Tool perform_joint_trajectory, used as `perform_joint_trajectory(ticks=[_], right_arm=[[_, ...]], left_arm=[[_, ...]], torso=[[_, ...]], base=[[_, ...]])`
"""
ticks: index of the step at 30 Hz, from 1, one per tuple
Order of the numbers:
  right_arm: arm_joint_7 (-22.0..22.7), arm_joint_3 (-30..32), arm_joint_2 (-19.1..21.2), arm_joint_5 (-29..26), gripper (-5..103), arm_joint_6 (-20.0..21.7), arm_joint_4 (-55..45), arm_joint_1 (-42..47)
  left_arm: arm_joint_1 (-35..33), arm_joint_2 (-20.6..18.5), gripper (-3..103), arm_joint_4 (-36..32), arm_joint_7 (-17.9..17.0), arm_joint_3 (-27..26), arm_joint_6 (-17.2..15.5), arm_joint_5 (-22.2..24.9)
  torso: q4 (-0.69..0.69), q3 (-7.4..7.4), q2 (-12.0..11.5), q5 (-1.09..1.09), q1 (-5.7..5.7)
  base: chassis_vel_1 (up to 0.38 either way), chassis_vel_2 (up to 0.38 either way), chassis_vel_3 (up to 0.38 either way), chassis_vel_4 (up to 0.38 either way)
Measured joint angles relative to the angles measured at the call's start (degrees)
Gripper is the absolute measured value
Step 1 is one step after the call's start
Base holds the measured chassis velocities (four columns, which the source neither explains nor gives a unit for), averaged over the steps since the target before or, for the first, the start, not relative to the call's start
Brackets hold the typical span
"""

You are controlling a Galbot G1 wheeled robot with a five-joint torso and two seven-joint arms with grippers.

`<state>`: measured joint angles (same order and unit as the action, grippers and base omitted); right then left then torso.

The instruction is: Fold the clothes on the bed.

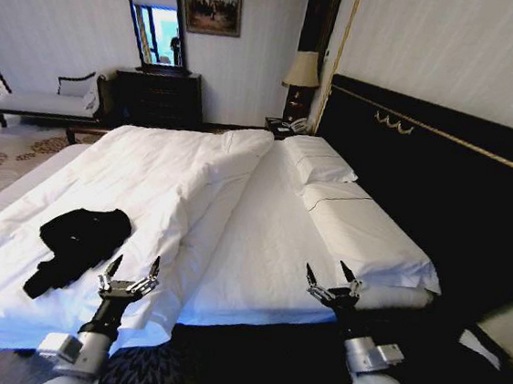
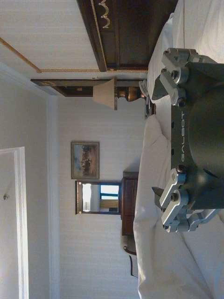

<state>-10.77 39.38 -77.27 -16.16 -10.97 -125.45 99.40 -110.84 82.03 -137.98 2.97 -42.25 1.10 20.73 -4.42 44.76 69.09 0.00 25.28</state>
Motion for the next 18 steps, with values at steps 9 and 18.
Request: perform_joint_trajectory(ticks=[9,18], right_arm=[[0.01,-0.06,-0.17,0.34,100,0.01,0.0,0.12],[0.03,-0.3,-0.29,0.53,100,0.04,0.16,0.21]], left_arm=[[-0.12,0.2,100,-0.03,0.0,0.0,0.11,-0.23],[-0.22,0.3,100,-0.03,0.0,-0.03,0.32,-0.26]], torso=[[0.0,0.0,0.0,0.0,0.0],[0.0,0.0,0.0,0.0,0.0]], base=[[0.07,0.072,-0.076,-0.072],[0.069,0.073,-0.071,-0.07]])
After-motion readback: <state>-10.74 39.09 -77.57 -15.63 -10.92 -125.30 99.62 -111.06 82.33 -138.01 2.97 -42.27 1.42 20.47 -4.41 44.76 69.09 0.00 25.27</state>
